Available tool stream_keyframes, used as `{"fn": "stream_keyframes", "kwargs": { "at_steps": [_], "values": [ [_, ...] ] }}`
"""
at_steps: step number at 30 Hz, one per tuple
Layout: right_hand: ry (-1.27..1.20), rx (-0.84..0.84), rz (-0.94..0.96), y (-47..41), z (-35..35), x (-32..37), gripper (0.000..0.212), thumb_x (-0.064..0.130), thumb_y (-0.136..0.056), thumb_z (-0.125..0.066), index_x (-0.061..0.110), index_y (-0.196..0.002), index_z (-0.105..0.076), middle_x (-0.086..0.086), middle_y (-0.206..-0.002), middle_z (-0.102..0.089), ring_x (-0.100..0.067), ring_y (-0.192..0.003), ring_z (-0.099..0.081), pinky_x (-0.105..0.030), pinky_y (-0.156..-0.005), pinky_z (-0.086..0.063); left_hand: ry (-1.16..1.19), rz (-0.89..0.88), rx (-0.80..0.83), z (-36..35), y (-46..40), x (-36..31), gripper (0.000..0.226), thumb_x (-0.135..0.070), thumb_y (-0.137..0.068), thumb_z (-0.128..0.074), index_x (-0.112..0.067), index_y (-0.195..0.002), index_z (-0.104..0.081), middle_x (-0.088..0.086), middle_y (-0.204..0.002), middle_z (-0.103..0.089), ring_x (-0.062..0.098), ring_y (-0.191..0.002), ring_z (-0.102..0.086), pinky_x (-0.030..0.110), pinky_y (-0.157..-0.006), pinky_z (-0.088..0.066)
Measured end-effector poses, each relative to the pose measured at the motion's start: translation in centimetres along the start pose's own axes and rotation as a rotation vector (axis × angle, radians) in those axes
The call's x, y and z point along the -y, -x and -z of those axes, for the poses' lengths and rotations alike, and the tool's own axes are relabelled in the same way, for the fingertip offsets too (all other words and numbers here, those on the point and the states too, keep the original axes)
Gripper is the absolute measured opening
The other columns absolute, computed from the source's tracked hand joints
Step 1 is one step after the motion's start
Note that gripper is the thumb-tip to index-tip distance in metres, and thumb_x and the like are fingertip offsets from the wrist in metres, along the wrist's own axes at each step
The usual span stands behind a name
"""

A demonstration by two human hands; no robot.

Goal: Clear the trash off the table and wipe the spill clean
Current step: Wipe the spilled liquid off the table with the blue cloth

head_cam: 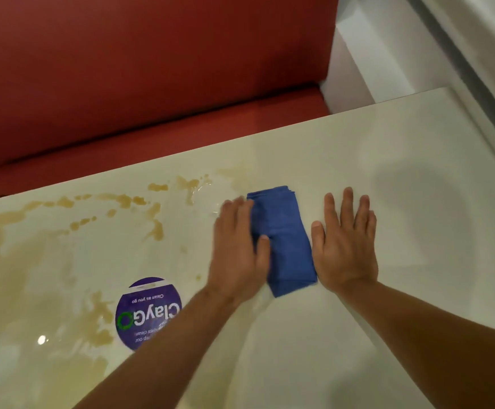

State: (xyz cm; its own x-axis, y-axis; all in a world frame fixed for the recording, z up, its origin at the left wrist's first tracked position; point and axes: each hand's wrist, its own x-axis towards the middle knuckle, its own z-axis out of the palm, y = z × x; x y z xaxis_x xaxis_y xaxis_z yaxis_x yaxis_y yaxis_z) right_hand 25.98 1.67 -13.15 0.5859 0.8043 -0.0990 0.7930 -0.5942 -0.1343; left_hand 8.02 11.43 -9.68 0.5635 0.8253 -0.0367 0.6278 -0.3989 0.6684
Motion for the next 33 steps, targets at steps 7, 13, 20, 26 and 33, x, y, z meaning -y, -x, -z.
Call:
{"fn": "stream_keyframes", "kwargs": {
  "at_steps": [7,13,20,26,33],
  "values": [
    [-0.054,-0.032,0.007,0.0,-0.3,-0.1,0.063,0.043,-0.106,-0.012,0.016,-0.162,-0.018,-0.016,-0.17,-0.006,-0.04,-0.156,0.0,-0.055,-0.126,-0.009,-0.396,0.003,0.195,-5.2,-0.8,-2.0,0.071,-0.052,-0.103,-0.006,-0.015,-0.162,0.004,0.001,-0.169,0.016,0.023,-0.154,0.024,0.051,-0.124,0.013],
    [-0.032,-0.053,0.008,0.0,-0.4,-0.1,0.062,0.042,-0.107,-0.017,0.014,-0.162,-0.024,-0.018,-0.169,-0.011,-0.042,-0.156,-0.005,-0.056,-0.125,-0.015,-0.486,-0.002,0.176,-2.6,-5.2,0.6,0.073,-0.057,-0.102,-0.011,-0.019,-0.163,0.004,0.005,-0.17,0.013,0.028,-0.155,0.019,0.05,-0.125,0.01],
    [-0.034,-0.051,0.0,-0.1,-0.3,0.0,0.063,0.043,-0.106,-0.017,0.014,-0.161,-0.026,-0.017,-0.169,-0.013,-0.043,-0.156,-0.006,-0.056,-0.125,-0.014,-0.622,0.115,0.154,-1.8,-12.4,1.0,0.067,-0.043,-0.106,-0.025,-0.017,-0.162,0.0,0.019,-0.168,0.01,0.045,-0.153,0.011,0.058,-0.124,0.002],
    [-0.03,-0.032,-0.006,-0.1,-0.4,0.0,0.065,0.046,-0.106,-0.013,0.016,-0.162,-0.021,-0.014,-0.17,-0.008,-0.039,-0.157,-0.002,-0.055,-0.126,-0.012,-0.527,0.026,0.132,-3.9,-1.6,0.6,0.066,-0.045,-0.105,-0.014,-0.018,-0.162,0.004,0.014,-0.168,0.015,0.038,-0.153,0.019,0.058,-0.125,0.001],
    [-0.023,-0.029,-0.012,-0.2,-0.4,0.0,0.064,0.046,-0.106,-0.015,0.017,-0.162,-0.021,-0.014,-0.171,-0.009,-0.038,-0.157,-0.001,-0.054,-0.126,-0.011,-0.533,-0.082,0.21,-2.3,-3.0,1.4,0.068,-0.053,-0.104,-0.019,-0.023,-0.163,-0.001,0.008,-0.169,0.014,0.032,-0.153,0.022,0.055,-0.125,0.006]
  ]
}}
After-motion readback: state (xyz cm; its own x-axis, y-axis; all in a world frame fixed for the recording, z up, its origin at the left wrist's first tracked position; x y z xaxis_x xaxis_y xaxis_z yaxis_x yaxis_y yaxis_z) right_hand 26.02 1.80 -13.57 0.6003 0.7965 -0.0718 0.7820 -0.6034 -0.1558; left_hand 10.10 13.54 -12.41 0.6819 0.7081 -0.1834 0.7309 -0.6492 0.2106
